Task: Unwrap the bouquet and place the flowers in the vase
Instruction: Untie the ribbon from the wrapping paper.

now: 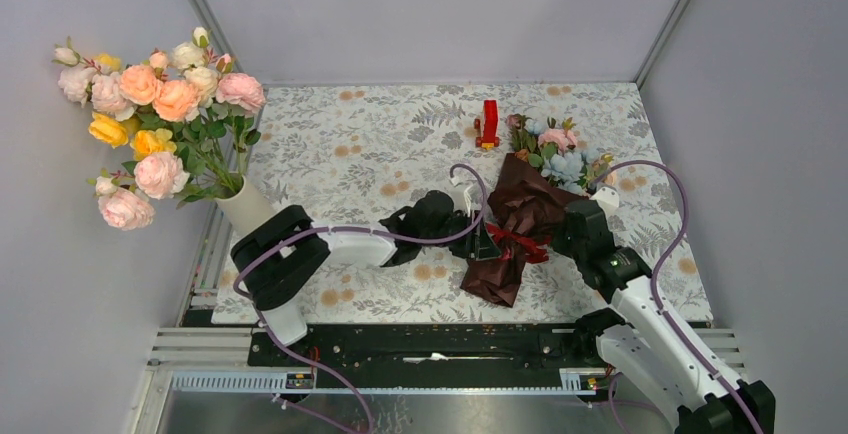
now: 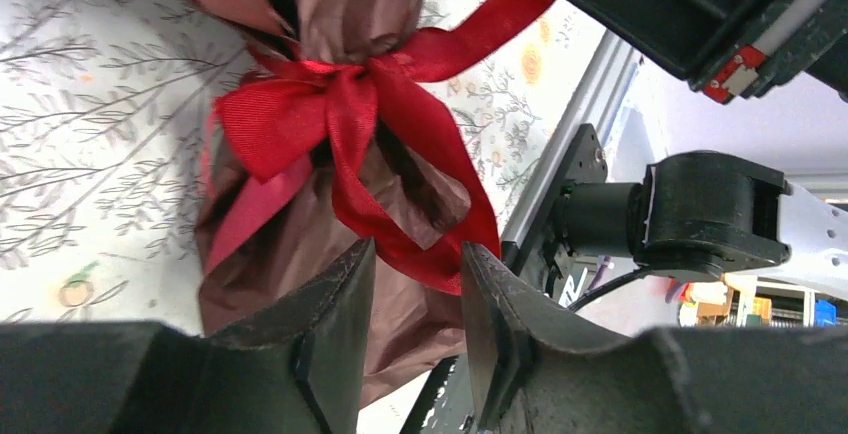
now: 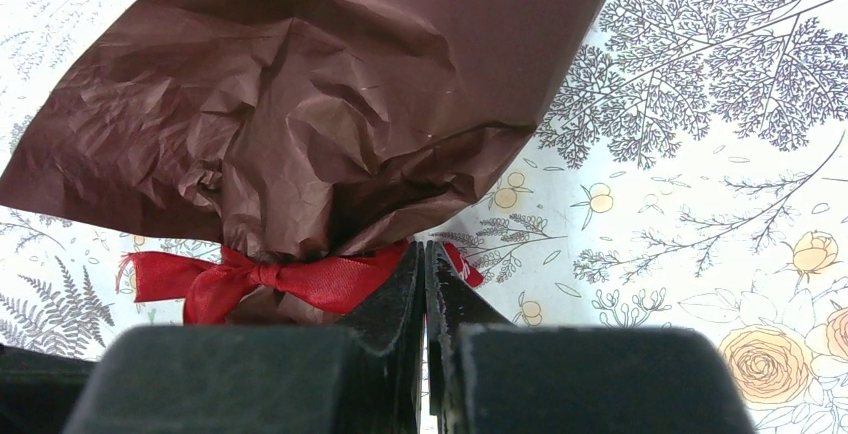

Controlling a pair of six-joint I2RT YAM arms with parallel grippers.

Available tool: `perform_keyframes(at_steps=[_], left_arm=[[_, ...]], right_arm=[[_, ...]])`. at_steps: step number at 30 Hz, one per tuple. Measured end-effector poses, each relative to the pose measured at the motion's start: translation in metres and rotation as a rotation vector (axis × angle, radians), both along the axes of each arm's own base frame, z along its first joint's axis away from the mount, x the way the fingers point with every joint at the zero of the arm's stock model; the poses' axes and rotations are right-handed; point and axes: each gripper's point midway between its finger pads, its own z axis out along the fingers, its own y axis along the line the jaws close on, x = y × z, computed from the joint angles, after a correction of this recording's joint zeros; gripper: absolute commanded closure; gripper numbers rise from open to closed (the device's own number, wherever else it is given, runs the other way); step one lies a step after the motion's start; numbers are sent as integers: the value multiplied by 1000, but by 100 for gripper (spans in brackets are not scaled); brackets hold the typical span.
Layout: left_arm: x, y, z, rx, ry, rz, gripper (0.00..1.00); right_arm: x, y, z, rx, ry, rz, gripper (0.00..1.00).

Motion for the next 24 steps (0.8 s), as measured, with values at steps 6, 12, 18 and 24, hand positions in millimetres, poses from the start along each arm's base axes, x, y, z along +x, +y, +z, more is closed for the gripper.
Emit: perform_keyframes(at_steps=[6,12,18,24], left_arm=[[-24,-16,5,-31,0,-53,67],[-35,-22,2,-35,11,-75,50],[-8,1,19,-16,-43,-9,24],[22,30,72,-64,-173,64,22]], right_arm=[[1,0,5,10,-25,0,100],[1,0,5,13,-33,0,100],[1,0,10,21,-55,0,100],[0,0,12,23,-60,0,100]])
